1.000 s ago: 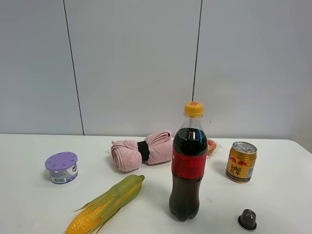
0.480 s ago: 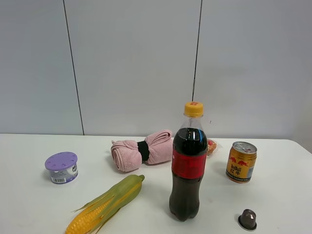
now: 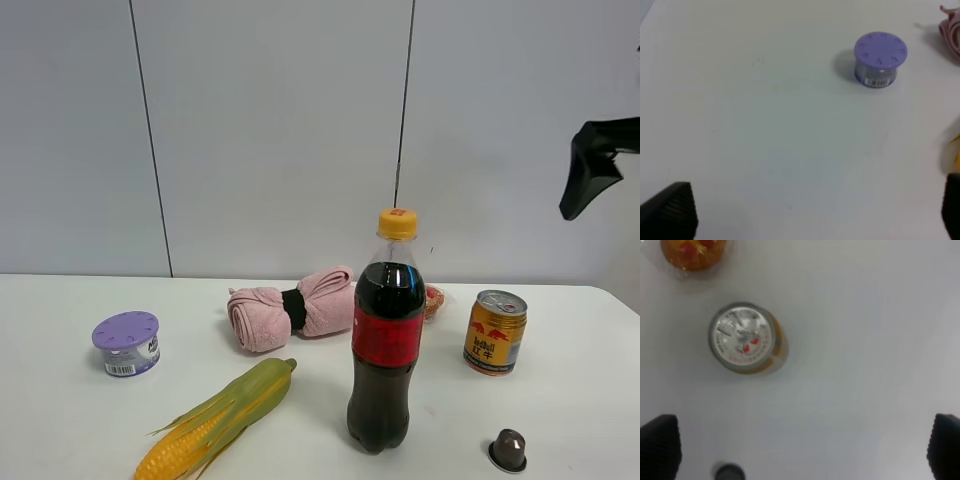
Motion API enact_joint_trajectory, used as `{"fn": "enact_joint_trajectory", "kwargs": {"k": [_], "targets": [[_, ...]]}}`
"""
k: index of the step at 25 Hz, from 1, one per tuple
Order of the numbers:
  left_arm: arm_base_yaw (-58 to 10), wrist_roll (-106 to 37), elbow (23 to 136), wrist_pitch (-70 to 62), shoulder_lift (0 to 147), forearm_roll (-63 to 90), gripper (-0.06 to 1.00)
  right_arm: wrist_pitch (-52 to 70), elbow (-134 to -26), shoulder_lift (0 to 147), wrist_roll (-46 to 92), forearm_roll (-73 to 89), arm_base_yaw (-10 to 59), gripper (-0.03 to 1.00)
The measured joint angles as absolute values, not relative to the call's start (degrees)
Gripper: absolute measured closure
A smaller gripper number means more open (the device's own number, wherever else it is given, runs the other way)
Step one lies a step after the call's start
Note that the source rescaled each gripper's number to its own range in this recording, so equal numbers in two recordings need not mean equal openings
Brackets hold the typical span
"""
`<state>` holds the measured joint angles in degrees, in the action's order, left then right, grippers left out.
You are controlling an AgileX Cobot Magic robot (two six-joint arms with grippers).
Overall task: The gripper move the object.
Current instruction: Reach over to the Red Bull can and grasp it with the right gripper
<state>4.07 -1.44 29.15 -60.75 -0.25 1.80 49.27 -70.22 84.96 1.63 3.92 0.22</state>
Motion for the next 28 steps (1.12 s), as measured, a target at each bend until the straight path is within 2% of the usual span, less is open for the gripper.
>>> {"fn": "enact_joint_trajectory", "kwargs": {"k": [13,21,28], "targets": [[4.1,-1.4,29.1,-60.7,-0.3,1.8,-0.06,37.2,-70.3,97.5,7.5,11.2,0.4,-0.03],[4.1,-1.4,29.1,-60.7,-0.3,1.8,-0.06,33.2,-70.3,100.4,11.0,11.2,6.7,-0.03],[4.1,-1.4,29.1,-60.7,-0.3,1.8,-0.06,32.1,-70.4,100.7,11.1,6.9,7.2,-0.03]]}}
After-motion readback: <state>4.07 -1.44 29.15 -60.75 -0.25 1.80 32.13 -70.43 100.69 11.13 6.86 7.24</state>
